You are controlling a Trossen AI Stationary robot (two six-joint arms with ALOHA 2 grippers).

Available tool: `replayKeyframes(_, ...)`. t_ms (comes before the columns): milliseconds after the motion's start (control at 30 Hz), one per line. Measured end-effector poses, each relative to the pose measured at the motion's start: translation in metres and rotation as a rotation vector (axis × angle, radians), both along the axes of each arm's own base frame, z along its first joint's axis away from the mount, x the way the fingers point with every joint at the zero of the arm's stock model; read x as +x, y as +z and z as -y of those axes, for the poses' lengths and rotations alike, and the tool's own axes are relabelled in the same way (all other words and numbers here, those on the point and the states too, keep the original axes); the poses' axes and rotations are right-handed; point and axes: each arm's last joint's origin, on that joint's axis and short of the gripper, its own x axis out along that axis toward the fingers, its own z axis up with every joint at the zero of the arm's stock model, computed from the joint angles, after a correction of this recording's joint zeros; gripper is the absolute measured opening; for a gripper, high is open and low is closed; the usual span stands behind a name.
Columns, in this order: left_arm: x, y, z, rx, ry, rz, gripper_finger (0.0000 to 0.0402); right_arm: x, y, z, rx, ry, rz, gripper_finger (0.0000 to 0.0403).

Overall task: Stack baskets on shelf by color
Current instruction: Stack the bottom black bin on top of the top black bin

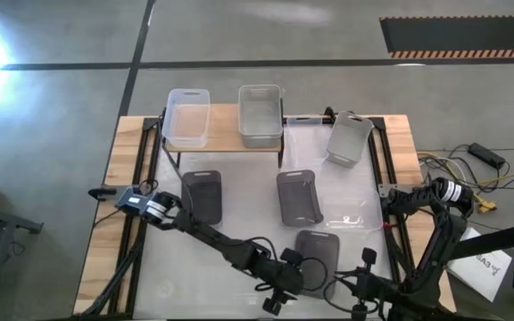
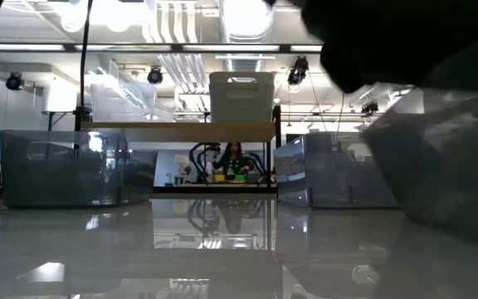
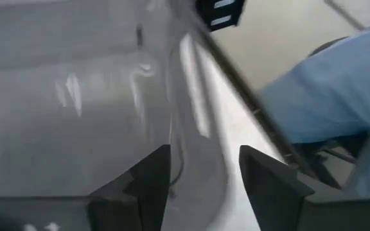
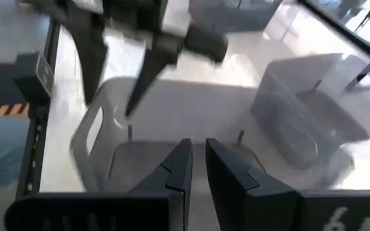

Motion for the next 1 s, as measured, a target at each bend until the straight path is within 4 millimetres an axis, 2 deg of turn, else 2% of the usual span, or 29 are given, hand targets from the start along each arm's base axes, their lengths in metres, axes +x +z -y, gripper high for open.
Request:
replayKeyframes(100,0.000,-0.007,-0.002,0.018,0.039,0.025,0.0151,0.001,0.002,0.000,-0.007,-0.001,0.033,0.0038)
replayKeyframes(267,0.003,-0.003,-0.001,-0.031,0.070,0.060,0.0114,0.001,0.002,0.000,-0.007,-0.001,0.036,0.0038)
replayKeyframes(467,0.001,-0.006,0.000,-0.064,0.105,0.020,0.0017,0.001,0.002,-0.001,-0.003,-0.002,0.037,0.0038)
replayKeyframes(633,-0.008,-0.001,0.009,-0.039,0.086,-0.019,0.0005,-0.003,0.010,-0.007,0.013,0.023,0.035,0.0038)
replayKeyframes(733,-0.021,0.014,0.016,0.003,0.089,-0.045,0.0001,-0.007,0.021,-0.016,0.008,0.073,0.037,0.0038)
replayKeyframes(1000,-0.072,0.094,0.024,0.088,0.185,0.029,0.0000,-0.021,0.042,-0.031,-0.050,0.168,0.133,0.0038)
